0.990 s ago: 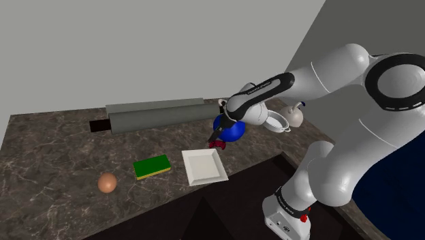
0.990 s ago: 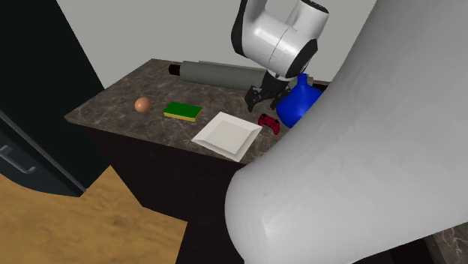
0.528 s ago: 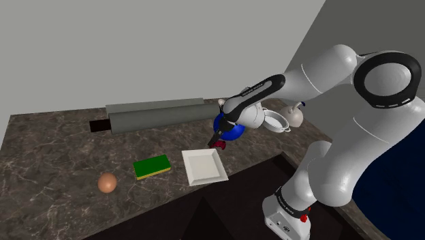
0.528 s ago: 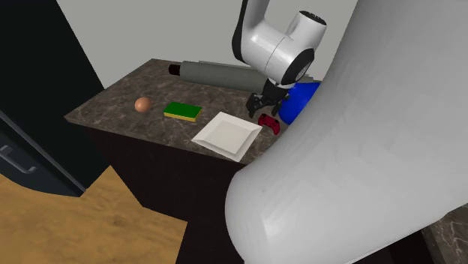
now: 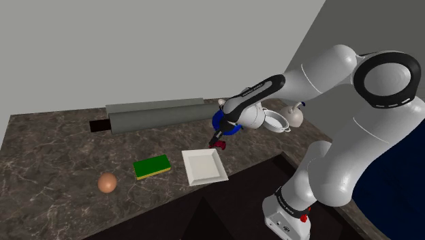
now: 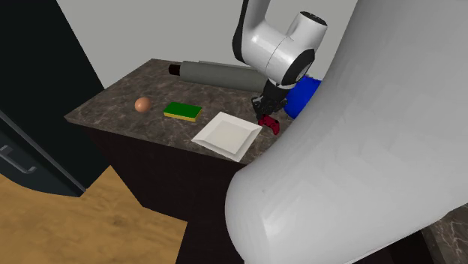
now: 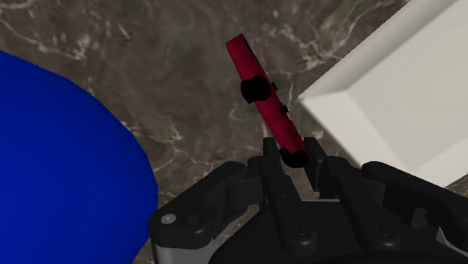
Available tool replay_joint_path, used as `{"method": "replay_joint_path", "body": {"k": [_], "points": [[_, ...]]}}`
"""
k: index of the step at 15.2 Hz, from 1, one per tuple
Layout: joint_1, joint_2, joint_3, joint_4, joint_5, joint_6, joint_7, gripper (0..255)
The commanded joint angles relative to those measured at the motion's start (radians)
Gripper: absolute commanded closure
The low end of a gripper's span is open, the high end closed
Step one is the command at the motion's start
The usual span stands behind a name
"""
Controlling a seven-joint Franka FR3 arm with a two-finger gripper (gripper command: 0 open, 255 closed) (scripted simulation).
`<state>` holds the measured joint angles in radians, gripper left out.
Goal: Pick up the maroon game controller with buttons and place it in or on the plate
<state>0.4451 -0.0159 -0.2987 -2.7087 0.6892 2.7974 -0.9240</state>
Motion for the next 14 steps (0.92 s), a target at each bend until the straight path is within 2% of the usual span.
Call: {"method": "replay_joint_path", "body": {"k": [1, 4, 9, 14], "points": [[0.000, 0.000, 0.000, 0.000, 0.000, 0.000, 0.000, 255], [0.000, 0.000, 0.000, -0.001, 0.000, 0.000, 0.000, 255], [-0.029, -0.089, -0.001, -0.015, -0.163, -0.052, 0.135, 255], [-0.069, -0.169, 0.017, -0.016, -0.281, -0.119, 0.235, 255]]}}
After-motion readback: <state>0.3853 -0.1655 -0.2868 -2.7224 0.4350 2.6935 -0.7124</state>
